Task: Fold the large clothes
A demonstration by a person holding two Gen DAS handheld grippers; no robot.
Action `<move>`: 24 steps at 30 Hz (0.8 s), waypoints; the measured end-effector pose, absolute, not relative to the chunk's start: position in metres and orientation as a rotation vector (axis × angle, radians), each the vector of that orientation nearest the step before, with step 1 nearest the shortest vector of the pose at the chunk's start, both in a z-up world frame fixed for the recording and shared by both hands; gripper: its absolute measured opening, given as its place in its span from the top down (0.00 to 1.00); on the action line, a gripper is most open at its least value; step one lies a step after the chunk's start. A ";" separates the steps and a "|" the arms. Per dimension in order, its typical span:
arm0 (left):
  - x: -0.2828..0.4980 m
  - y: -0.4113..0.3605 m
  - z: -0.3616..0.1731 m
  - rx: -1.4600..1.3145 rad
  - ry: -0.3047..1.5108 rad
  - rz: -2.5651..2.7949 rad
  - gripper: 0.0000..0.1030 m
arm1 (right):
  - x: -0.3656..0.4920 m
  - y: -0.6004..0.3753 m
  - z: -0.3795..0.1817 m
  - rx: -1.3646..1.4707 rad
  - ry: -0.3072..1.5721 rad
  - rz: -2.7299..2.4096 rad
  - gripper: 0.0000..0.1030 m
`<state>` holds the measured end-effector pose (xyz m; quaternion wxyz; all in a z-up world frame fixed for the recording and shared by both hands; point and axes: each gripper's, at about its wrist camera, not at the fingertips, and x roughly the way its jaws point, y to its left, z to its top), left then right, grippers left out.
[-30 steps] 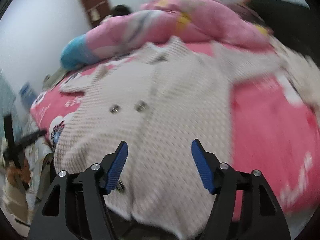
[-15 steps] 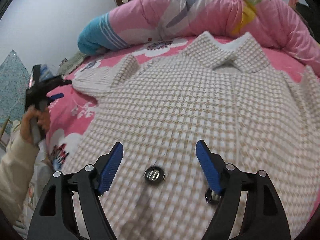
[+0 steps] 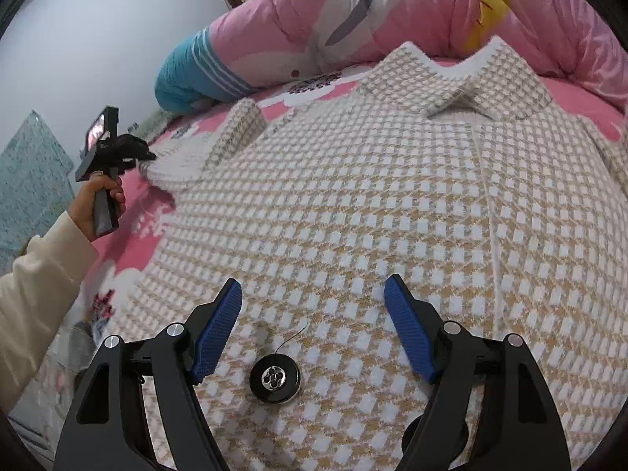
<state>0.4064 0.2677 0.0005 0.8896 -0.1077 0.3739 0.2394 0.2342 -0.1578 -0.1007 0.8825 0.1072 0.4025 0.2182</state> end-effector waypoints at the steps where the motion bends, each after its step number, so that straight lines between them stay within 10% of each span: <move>1: 0.402 0.249 0.019 -0.169 0.732 0.480 0.93 | 0.234 -0.161 -0.099 0.237 0.839 0.451 0.29; 12: 0.298 -0.002 0.130 0.193 0.587 -0.001 0.92 | 0.146 -0.231 -0.060 0.396 0.755 0.378 0.29; 24: 0.233 -0.070 -0.038 0.009 0.956 -0.256 0.77 | 0.071 -0.288 -0.078 0.458 0.833 0.281 0.29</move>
